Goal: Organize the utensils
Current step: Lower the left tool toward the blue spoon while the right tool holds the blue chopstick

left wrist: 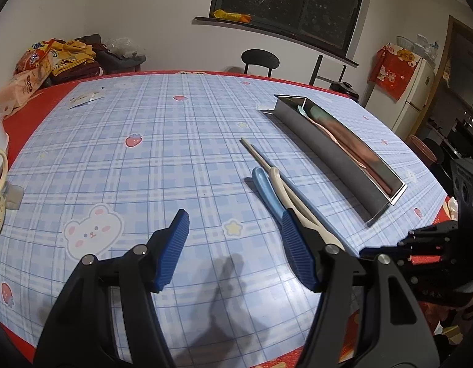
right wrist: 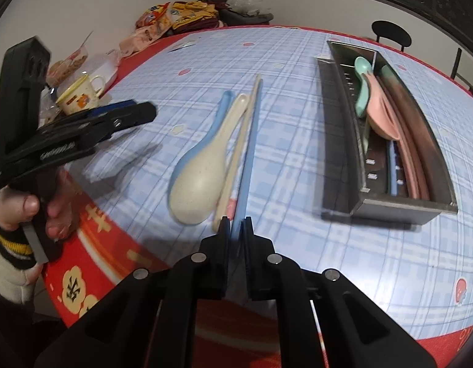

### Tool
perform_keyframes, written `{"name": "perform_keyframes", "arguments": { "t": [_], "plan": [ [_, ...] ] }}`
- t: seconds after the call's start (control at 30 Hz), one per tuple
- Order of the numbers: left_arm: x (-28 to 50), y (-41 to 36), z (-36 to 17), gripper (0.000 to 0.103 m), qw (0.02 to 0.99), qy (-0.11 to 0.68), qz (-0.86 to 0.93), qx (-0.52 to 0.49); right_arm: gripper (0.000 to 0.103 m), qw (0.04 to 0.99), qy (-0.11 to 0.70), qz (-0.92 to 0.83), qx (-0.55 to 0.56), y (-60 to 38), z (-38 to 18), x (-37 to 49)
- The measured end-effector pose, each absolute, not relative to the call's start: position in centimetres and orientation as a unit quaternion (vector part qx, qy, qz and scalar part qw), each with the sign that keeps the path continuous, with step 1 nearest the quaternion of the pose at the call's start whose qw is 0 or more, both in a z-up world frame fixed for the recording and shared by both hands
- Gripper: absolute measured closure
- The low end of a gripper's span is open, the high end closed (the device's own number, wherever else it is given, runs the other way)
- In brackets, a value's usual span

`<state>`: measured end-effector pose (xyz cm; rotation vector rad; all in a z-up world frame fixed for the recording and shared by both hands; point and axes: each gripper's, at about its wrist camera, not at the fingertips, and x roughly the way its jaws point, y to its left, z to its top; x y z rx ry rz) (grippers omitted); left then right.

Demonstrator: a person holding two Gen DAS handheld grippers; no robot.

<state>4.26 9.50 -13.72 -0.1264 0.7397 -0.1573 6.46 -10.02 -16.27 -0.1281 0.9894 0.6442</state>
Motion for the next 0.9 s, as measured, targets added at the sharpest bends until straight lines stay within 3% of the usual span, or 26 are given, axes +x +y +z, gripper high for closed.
{"name": "perform_keyframes", "arguments": {
  "t": [0.53,0.7,0.9],
  "plan": [
    [5.8,8.6,-14.4,0.047,0.914,0.383,-0.103,-0.086,0.094,0.846,0.451,0.259,-0.118,-5.6,-16.3,12.0],
    [6.0,8.2,-14.6,0.047,0.911,0.389,-0.11,-0.081,0.095,0.839,0.45,0.289,-0.101,-5.7,-16.4,11.5],
    [6.4,7.4,-14.9,0.054,0.905,0.399,-0.123,-0.076,0.095,0.831,0.452,0.317,-0.067,-6.2,-16.5,10.1]
  ]
}}
